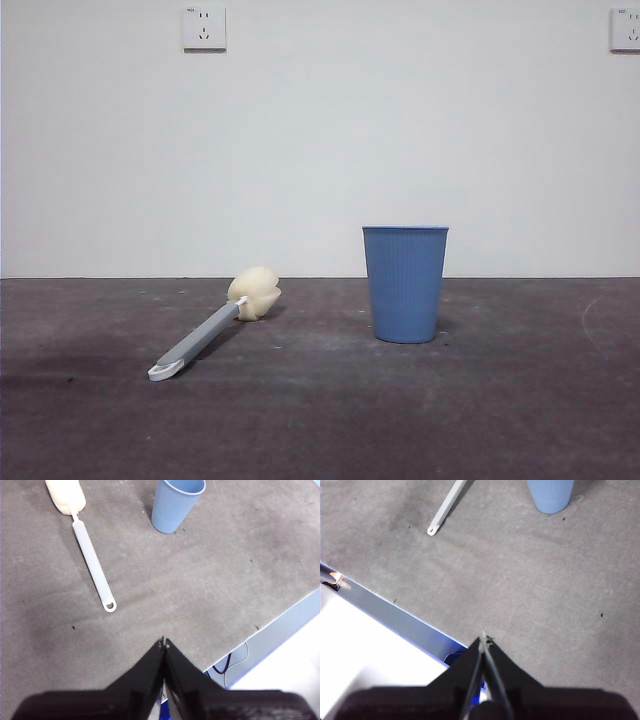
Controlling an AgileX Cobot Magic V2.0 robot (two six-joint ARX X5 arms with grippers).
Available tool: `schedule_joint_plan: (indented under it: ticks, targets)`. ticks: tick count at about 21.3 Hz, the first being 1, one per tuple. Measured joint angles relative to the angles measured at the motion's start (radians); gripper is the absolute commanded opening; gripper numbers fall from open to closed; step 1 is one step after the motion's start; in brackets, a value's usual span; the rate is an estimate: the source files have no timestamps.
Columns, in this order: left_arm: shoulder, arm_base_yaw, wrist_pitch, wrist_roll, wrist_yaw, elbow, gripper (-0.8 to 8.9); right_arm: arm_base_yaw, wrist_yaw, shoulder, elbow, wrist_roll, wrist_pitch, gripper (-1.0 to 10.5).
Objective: Pick up the cup brush,pick up the cup,insert the brush into the cup,clean the cup,put the cup brush back,put the cup back to the fixed position on the table
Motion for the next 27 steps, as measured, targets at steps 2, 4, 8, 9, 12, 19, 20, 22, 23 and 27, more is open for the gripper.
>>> schedule_joint_plan:
  ticks: [2, 4, 8, 9, 12, 19, 20, 22, 23, 27]
  targets:
    - [0.0, 0.0, 0.0, 0.0, 0.0, 0.0, -0.03, 0.0, 0.0, 0.0, 0.0, 0.0, 0.0, 0.0]
    - [-0.001, 0.003, 0.0, 0.008, -0.013, 0.0, -0.03, 0.0, 0.0, 0.0, 0.0, 0.0, 0.0, 0.0]
    - [-0.039, 0.133, 0.233, 0.221, -0.079, -0.029, -0.03, 0.0, 0.0, 0.0, 0.0, 0.0, 0.0, 0.0]
    - [-0.065, 0.183, 0.38, 0.286, -0.035, -0.072, -0.03, 0.0, 0.0, 0.0, 0.0, 0.0, 0.0, 0.0]
    - [-0.171, 0.31, 0.871, 0.383, 0.022, -0.283, -0.03, 0.0, 0.0, 0.0, 0.0, 0.0, 0.0, 0.0]
    - [-0.334, 0.395, 1.172, 0.408, -0.017, -0.653, -0.03, 0.0, 0.0, 0.0, 0.0, 0.0, 0.0, 0.0]
    - [-0.351, 0.401, 1.165, 0.408, -0.021, -0.689, -0.03, 0.0, 0.0, 0.0, 0.0, 0.0, 0.0, 0.0]
    - [-0.388, 0.409, 1.152, 0.407, -0.031, -0.747, -0.03, 0.0, 0.0, 0.0, 0.0, 0.0, 0.0, 0.0]
    - [-0.409, 0.413, 1.146, 0.405, -0.042, -0.772, -0.03, 0.0, 0.0, 0.0, 0.0, 0.0, 0.0, 0.0]
    - [-0.468, 0.425, 1.073, 0.383, -0.093, -0.813, -0.03, 0.0, 0.0, 0.0, 0.0, 0.0, 0.0, 0.0]
